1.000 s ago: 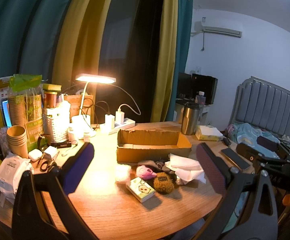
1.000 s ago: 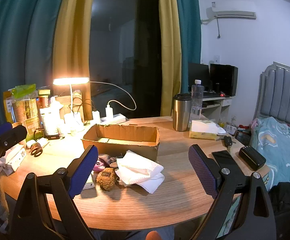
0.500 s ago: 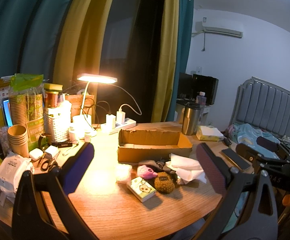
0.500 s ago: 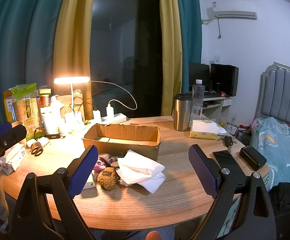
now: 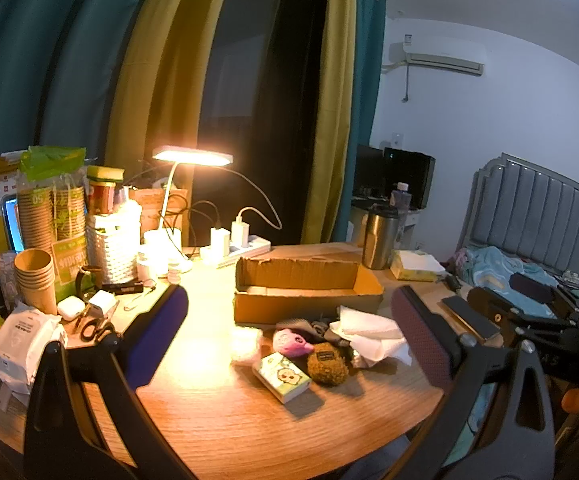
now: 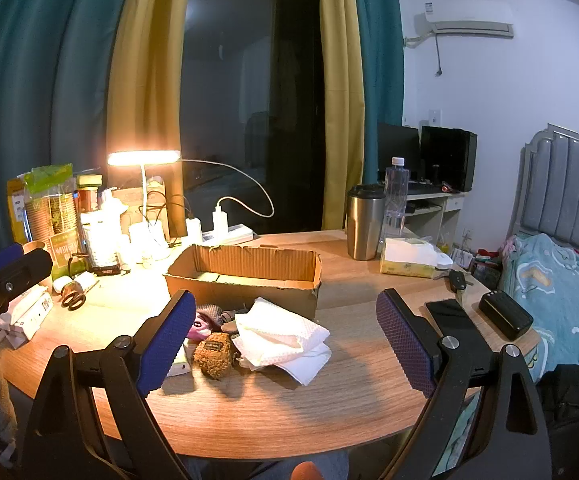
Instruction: Organize soft objects
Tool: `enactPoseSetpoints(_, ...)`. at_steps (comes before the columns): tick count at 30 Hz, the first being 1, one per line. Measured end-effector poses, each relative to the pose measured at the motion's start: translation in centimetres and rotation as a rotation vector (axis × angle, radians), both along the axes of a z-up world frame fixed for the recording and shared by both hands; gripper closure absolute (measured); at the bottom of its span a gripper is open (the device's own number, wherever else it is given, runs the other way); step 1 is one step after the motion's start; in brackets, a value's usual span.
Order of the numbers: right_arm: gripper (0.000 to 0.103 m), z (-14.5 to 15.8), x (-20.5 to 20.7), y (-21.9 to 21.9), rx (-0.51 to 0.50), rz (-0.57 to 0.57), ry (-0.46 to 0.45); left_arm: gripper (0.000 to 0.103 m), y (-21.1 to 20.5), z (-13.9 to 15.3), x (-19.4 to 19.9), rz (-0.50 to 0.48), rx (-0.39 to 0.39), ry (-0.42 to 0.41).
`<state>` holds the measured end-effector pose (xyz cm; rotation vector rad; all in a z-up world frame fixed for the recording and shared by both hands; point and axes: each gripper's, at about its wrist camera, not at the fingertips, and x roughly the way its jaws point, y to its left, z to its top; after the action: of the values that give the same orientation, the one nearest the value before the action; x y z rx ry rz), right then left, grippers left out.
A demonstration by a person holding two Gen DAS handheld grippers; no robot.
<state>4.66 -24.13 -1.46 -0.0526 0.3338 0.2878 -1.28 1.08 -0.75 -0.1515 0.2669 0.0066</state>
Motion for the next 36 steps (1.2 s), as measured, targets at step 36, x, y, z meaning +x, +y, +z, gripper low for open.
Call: enactPoseSetpoints(36,0.009,-6.3,12.7,-1.6,-0.027,-0.043,0.275,0.002,2.4,-7.7,12.7,0.058,0.038,0.324)
